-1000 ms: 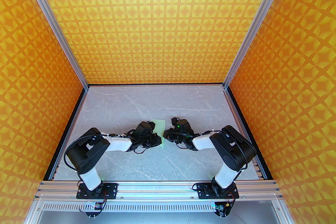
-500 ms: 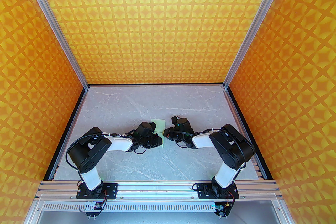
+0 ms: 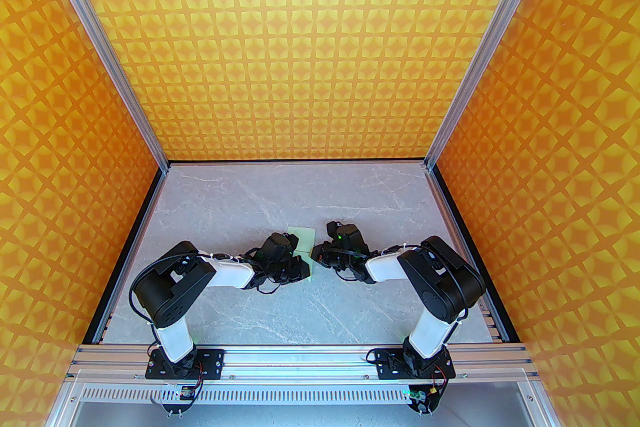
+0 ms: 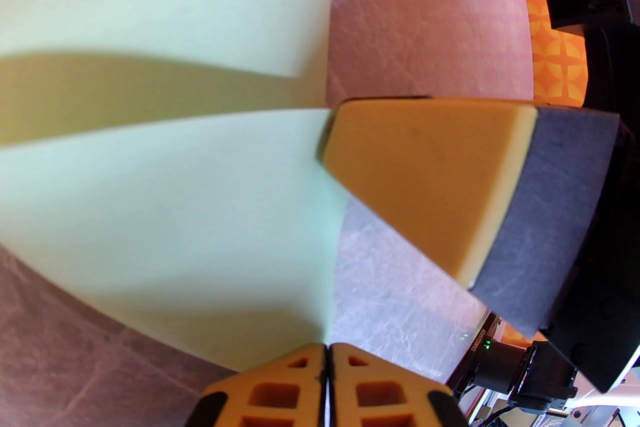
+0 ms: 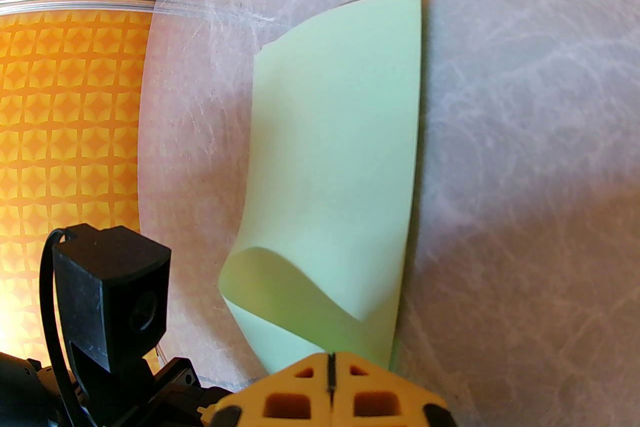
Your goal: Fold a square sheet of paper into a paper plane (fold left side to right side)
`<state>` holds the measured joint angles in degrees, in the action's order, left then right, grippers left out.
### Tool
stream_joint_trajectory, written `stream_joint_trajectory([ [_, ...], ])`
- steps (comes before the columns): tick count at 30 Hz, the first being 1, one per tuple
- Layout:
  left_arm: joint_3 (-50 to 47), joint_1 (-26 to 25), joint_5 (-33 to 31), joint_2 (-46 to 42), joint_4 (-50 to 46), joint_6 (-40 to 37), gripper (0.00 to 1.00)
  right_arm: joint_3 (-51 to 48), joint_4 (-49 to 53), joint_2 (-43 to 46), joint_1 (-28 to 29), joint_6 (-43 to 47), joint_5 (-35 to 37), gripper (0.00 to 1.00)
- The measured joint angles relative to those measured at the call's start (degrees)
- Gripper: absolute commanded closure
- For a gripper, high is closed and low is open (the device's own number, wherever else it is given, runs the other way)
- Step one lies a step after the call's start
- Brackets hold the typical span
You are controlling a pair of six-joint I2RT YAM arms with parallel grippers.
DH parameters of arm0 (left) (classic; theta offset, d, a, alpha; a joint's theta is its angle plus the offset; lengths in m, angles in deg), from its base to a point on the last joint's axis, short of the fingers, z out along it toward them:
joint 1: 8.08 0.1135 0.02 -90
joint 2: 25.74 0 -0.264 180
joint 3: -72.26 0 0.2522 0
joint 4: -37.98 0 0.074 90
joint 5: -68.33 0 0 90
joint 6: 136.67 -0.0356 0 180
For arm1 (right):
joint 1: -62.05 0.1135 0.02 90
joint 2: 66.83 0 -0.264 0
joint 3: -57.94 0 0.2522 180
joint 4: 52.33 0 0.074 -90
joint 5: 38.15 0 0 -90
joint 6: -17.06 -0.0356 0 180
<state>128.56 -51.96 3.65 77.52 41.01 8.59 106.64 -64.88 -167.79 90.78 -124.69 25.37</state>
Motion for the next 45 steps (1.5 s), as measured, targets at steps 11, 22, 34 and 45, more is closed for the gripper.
stream_joint_trajectory([
  [11,0.4,-0.1,0.2,1.0,0.0,0.1,0.88,0.0,0.0,-0.3,0.0,0.0,-0.1,1.00],
  [22,0.9,-0.7,0.5,1.2,0.0,0.2,0.88,0.0,0.0,-0.3,0.0,0.0,-0.1,1.00],
  [34,0.9,-0.8,0.8,1.2,-0.3,0.2,0.88,0.0,0.0,-0.6,0.0,0.0,-0.1,1.00],
  [45,1.3,-1.6,1.3,1.2,-0.5,0.2,0.88,0.0,0.0,-0.8,-0.3,0.0,-0.1,1.00],
])
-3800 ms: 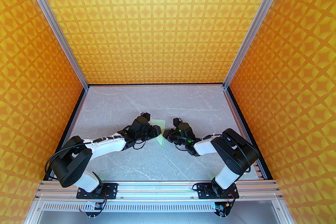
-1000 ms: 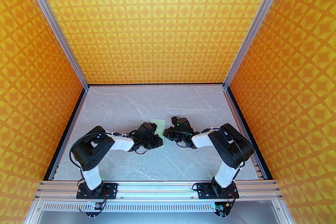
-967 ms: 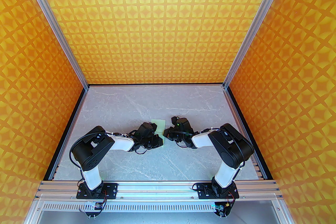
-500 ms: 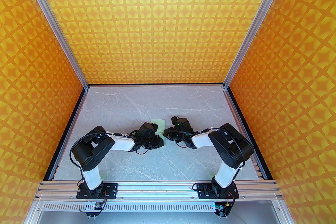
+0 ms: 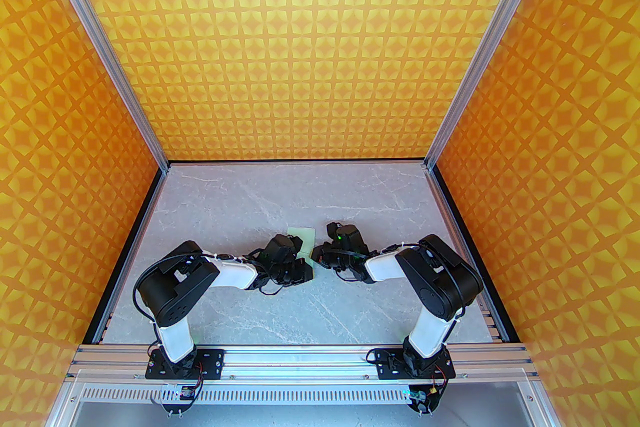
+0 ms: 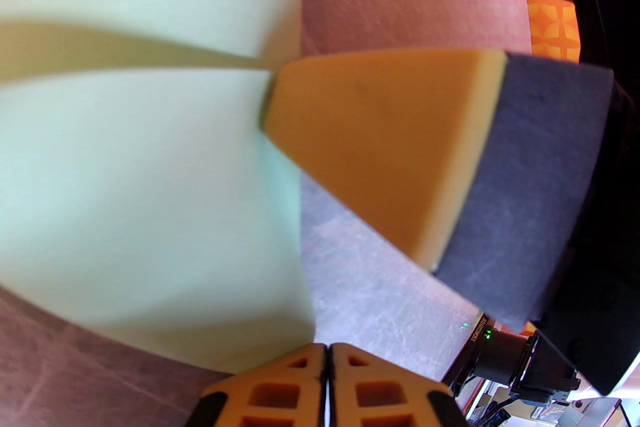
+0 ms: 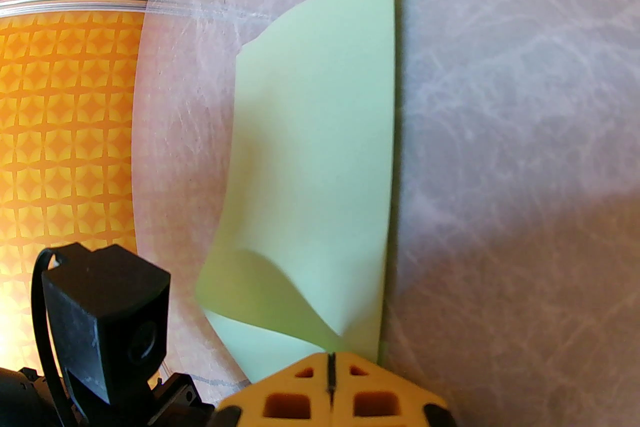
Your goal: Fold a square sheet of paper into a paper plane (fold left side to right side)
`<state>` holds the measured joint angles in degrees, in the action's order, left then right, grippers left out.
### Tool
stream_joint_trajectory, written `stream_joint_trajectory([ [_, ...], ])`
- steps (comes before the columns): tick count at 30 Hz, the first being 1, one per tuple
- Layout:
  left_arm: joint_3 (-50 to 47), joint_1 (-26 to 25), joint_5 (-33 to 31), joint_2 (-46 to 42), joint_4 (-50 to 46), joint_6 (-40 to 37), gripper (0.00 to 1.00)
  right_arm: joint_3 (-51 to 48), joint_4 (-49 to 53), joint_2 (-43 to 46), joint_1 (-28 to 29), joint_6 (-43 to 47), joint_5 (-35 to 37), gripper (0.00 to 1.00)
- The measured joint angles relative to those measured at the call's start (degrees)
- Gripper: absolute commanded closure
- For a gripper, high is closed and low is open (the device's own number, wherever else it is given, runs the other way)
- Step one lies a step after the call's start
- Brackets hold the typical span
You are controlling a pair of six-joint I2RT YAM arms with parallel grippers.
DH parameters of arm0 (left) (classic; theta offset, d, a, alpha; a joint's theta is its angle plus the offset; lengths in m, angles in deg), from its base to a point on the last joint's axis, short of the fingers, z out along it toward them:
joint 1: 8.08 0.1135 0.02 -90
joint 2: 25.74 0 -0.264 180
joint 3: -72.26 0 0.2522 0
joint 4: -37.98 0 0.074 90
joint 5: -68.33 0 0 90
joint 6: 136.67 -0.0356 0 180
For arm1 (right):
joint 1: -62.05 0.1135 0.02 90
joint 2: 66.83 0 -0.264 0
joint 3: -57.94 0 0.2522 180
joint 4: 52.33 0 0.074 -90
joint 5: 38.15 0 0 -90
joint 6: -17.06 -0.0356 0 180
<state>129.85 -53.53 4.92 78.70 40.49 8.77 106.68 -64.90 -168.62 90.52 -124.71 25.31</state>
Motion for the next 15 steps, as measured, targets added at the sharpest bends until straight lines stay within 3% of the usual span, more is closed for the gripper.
stream_joint_trajectory([
  [15,1.5,0.0,0.5,1.4,-1.6,0.0,0.89,0.0,-0.1,-0.3,-0.1,0.0,0.0,1.00],
])
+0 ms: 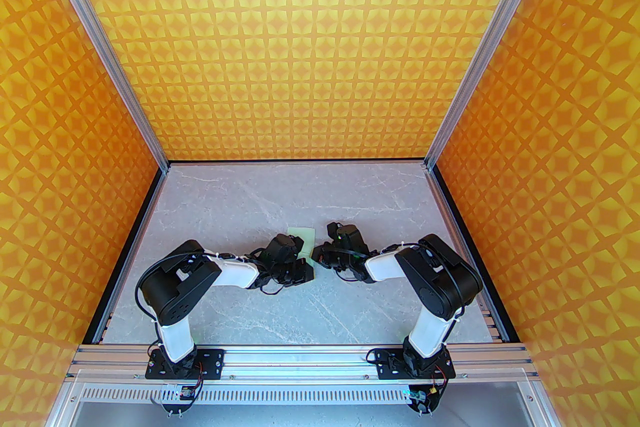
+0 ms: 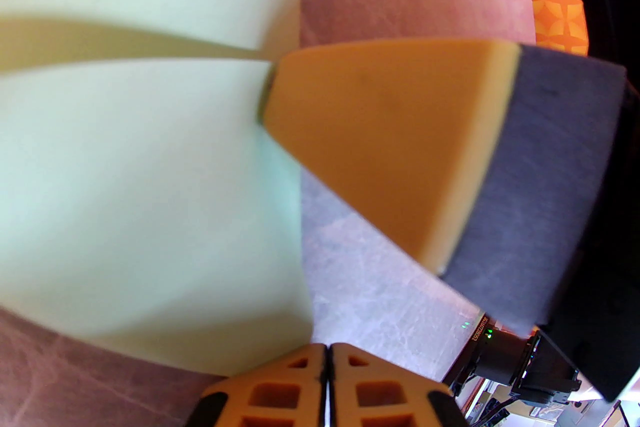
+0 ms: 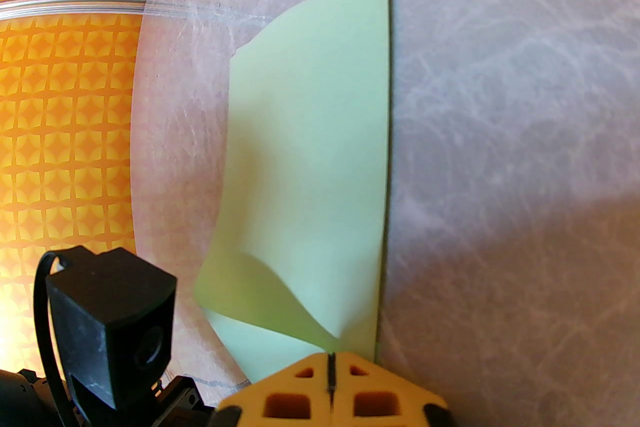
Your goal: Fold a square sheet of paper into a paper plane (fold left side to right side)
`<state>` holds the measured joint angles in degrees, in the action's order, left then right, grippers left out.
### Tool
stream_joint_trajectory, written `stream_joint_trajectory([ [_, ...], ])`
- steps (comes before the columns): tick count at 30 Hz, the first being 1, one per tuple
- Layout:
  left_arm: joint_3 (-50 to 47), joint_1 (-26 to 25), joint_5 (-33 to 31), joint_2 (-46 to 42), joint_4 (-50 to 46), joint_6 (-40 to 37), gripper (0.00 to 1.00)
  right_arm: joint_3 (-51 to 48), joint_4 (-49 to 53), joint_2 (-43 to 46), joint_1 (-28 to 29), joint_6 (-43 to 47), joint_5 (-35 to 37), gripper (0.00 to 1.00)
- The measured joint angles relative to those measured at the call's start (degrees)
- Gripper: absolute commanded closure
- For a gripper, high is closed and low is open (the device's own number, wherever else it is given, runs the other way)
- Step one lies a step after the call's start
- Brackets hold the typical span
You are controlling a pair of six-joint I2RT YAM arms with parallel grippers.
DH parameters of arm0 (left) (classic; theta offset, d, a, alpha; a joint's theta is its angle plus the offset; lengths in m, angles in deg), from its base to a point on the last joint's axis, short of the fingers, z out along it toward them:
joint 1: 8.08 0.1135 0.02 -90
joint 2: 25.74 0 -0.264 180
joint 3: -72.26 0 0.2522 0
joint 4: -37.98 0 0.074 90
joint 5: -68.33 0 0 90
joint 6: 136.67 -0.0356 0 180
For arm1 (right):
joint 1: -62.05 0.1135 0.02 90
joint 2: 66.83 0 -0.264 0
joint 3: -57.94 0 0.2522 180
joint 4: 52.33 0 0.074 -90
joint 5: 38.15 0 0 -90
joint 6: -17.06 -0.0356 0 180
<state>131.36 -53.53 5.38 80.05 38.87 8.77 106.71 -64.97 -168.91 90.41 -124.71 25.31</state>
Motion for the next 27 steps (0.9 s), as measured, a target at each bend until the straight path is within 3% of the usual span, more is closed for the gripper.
stream_joint_trajectory([
  [12,1.3,0.0,0.4,0.5,-2.4,-0.1,0.91,0.0,-0.3,0.0,0.0,0.0,0.0,1.00],
  [21,1.3,0.6,0.4,-1.7,-3.3,-0.2,0.84,0.0,-0.3,0.0,0.0,0.0,0.0,1.00],
  [27,1.4,4.1,0.4,-6.7,-3.6,-0.3,0.82,0.0,-0.3,0.0,0.0,0.0,0.0,1.00],
])
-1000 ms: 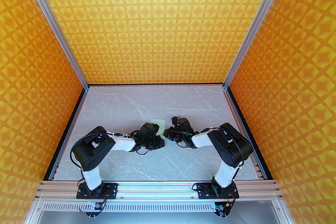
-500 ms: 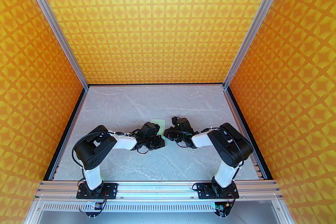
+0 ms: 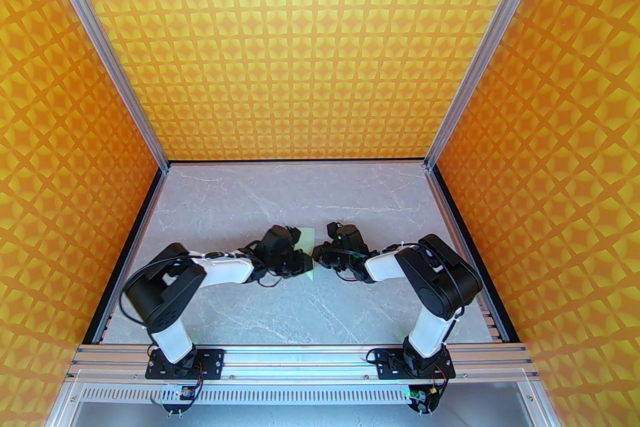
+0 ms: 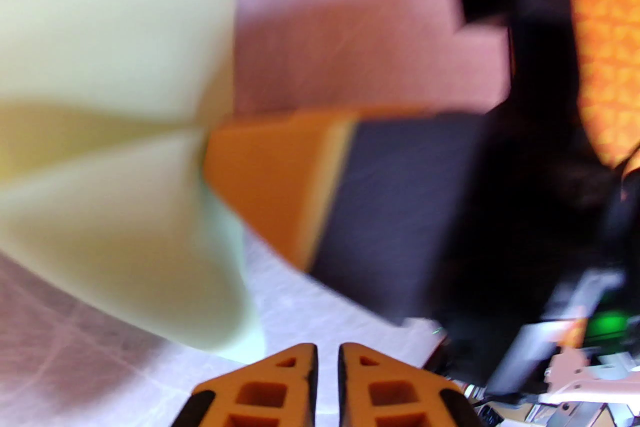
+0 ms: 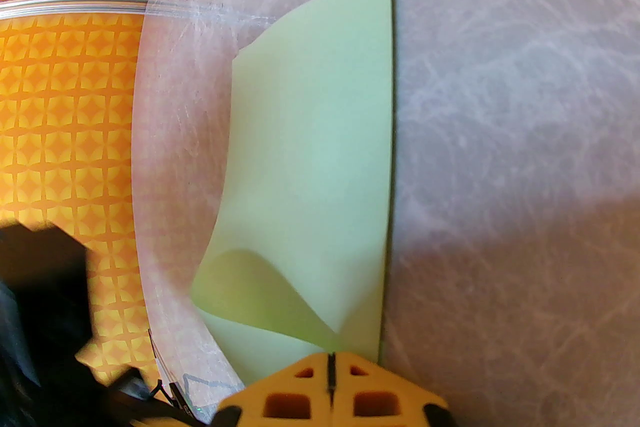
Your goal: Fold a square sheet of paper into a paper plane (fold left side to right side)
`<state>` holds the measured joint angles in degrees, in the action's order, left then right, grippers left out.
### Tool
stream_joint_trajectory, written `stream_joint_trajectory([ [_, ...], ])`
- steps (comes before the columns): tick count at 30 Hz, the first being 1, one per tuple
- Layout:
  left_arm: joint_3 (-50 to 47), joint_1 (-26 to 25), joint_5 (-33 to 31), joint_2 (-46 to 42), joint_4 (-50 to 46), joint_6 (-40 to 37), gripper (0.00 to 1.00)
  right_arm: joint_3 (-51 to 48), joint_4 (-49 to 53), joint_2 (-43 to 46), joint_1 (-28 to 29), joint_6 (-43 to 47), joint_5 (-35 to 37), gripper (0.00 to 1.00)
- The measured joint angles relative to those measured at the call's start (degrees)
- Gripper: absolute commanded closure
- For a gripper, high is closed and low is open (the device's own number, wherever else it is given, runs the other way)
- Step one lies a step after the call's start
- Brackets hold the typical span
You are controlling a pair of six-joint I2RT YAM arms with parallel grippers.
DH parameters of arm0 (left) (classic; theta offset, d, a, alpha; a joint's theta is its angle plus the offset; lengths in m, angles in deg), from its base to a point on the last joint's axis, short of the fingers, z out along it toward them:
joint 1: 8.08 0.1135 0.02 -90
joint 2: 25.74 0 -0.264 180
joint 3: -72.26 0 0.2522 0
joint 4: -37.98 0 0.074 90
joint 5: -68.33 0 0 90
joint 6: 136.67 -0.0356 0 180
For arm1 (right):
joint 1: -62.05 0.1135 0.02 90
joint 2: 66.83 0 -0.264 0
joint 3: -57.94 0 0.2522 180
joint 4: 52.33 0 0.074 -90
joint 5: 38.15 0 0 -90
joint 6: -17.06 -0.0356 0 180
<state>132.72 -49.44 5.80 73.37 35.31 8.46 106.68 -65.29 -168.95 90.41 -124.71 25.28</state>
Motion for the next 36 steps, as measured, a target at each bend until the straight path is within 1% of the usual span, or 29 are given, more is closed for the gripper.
stream_joint_trajectory([
  [7,1.9,4.0,0.0,0.1,-2.3,-1.2,0.81,0.0,0.1,0.0,0.0,0.0,0.0,1.00],
  [12,5.6,5.5,-0.1,2.4,-4.5,-2.6,0.81,0.0,0.3,0.0,0.0,0.0,0.0,1.00],
  [18,9.4,5.7,-0.5,6.1,-7.5,-4.2,0.81,0.0,0.4,0.0,0.0,0.4,0.0,1.00],
  [24,10.4,5.7,-0.7,8.9,-9.5,-5.1,0.81,0.0,0.4,0.0,0.0,0.7,0.0,1.00],
  [36,10.4,5.7,-1.4,9.1,-10.5,-5.7,0.81,0.2,4.9,1.8,0.0,1.9,0.5,1.00],
])
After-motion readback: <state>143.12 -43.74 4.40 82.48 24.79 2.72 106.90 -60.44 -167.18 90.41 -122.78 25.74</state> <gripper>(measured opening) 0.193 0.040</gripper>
